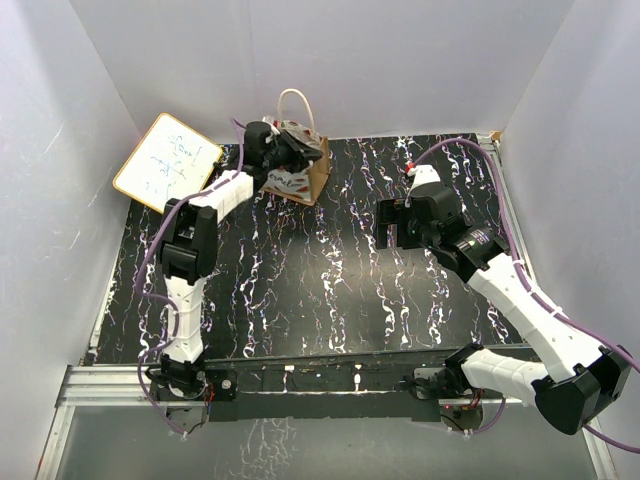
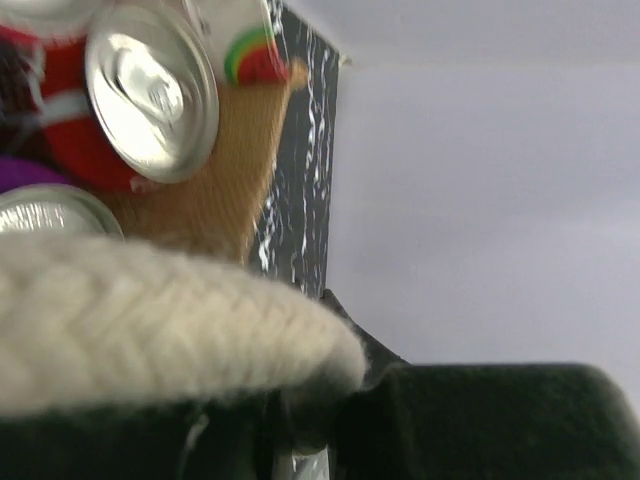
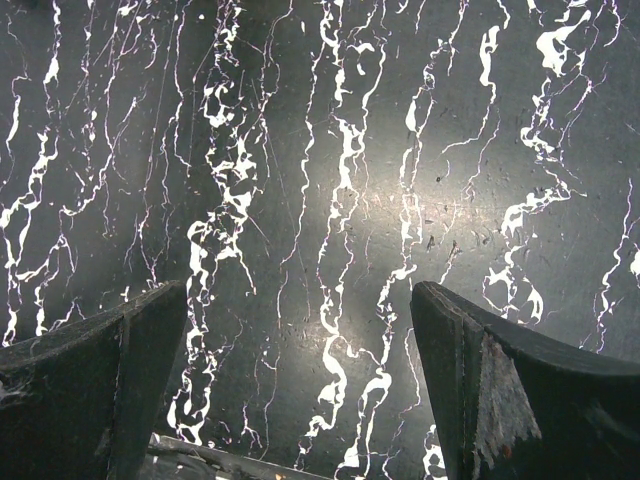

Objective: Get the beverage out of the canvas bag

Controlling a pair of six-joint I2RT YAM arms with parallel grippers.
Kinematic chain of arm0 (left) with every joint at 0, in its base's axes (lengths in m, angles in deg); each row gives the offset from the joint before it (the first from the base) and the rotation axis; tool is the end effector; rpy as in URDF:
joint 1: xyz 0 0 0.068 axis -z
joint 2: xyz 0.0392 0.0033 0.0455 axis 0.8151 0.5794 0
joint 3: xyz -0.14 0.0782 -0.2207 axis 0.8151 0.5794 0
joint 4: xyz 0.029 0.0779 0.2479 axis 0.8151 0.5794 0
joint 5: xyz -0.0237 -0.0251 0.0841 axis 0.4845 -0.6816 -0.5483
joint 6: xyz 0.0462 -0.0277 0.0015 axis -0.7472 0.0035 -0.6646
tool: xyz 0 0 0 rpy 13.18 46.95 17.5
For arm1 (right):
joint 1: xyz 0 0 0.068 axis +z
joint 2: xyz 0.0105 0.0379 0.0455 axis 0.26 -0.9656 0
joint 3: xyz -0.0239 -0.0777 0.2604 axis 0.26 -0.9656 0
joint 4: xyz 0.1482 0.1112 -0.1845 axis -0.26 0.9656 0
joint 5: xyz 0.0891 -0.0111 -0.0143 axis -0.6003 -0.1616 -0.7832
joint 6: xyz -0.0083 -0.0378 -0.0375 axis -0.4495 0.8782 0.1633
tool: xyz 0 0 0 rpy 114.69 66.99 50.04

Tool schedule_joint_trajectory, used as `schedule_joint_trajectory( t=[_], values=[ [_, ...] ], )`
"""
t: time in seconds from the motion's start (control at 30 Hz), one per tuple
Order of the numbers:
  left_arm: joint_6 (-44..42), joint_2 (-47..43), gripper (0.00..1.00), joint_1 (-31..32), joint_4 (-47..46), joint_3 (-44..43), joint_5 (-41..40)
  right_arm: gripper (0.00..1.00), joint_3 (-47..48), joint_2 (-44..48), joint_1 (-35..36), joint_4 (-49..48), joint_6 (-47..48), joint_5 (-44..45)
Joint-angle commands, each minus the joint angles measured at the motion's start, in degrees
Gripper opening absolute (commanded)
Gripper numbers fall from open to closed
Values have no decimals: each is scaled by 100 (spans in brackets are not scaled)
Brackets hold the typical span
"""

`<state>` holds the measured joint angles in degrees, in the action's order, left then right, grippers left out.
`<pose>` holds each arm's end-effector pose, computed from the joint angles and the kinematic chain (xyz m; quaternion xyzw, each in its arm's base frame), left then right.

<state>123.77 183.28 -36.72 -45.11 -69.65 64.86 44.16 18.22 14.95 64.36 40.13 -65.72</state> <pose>0.4960 -0.1773 0.2475 -0.1897 0.7446 -0.5551 0.3185 0.1966 0.1071 0.3434 -0.0585 0.9037 0.1061 0.4106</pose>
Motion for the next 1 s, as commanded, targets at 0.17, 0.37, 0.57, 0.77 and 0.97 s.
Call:
schedule_joint_trajectory(
  t=[0.17, 0.37, 0.57, 0.77, 0.97],
  values=[
    [-18, -1800, 11, 940, 322, 1347, 368, 98, 221, 50, 24, -319, 31, 18],
    [-244, -2891, 11, 1268, 866, 2438, 161, 98, 187, 85, 30, -319, -40, -109],
    [74, -4211, 11, 1557, 1029, 4104, -139, 98, 282, -40, 30, -324, -53, -502],
    [252, -5705, 11, 1636, 1886, 5038, -514, 98, 366, -124, 207, -768, 661, -2871],
    [465, -7100, 10, 1565, 2933, 5775, -1056, 98, 669, -502, 652, -782, 820, -3374]
  ],
)
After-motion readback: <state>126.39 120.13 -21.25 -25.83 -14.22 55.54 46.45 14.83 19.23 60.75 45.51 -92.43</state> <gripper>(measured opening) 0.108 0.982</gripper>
